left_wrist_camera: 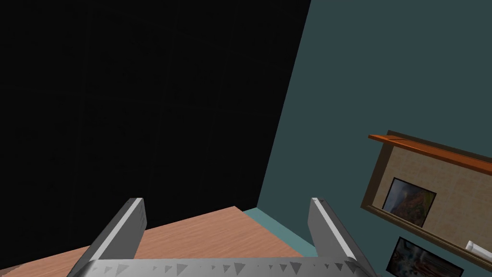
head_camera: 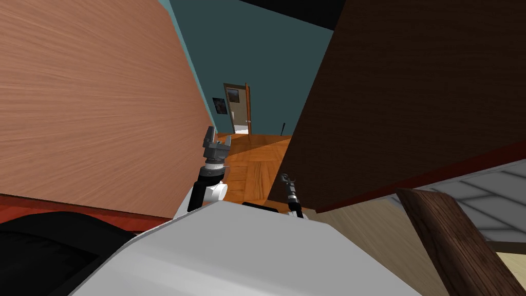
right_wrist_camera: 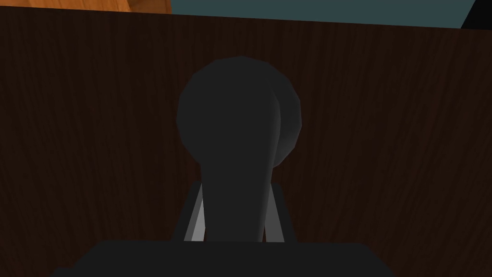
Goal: Push the door open
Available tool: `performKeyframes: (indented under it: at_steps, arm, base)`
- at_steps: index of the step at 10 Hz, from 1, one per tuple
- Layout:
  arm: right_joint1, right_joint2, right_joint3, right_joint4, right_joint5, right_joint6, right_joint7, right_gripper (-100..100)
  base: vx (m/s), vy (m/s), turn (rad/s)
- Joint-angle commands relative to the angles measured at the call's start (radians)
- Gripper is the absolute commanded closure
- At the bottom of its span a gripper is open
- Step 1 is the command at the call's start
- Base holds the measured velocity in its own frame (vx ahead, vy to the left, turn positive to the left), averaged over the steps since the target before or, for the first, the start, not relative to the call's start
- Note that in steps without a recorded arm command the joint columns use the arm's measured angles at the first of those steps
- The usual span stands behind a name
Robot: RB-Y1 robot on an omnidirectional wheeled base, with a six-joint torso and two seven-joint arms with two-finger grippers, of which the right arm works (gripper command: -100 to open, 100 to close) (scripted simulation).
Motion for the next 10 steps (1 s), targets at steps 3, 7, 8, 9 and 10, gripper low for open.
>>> performKeyframes:
  at_steps: [3, 7, 8, 9, 10]
  arm:
    - [-0.021, -0.003, -0.054, 0.020, -0.020, -0.005, 0.016, 100]
    - [-0.037, 0.006, -0.109, 0.041, -0.041, -0.002, 0.036, 100]
    - [-0.041, 0.008, -0.124, 0.046, -0.046, -0.001, 0.041, 100]
    - [-0.045, 0.011, -0.137, 0.051, -0.051, 0.000, 0.046, 100]
    - [-0.045, 0.011, -0.137, 0.051, -0.051, 0.000, 0.046, 100]
  base:
    - [0.123, 0.079, -0.059]
    - [0.162, 0.099, -0.069]
    - [0.190, 0.091, -0.064]
    - [0.182, 0.096, -0.069]
    - [0.116, 0.069, -0.038]
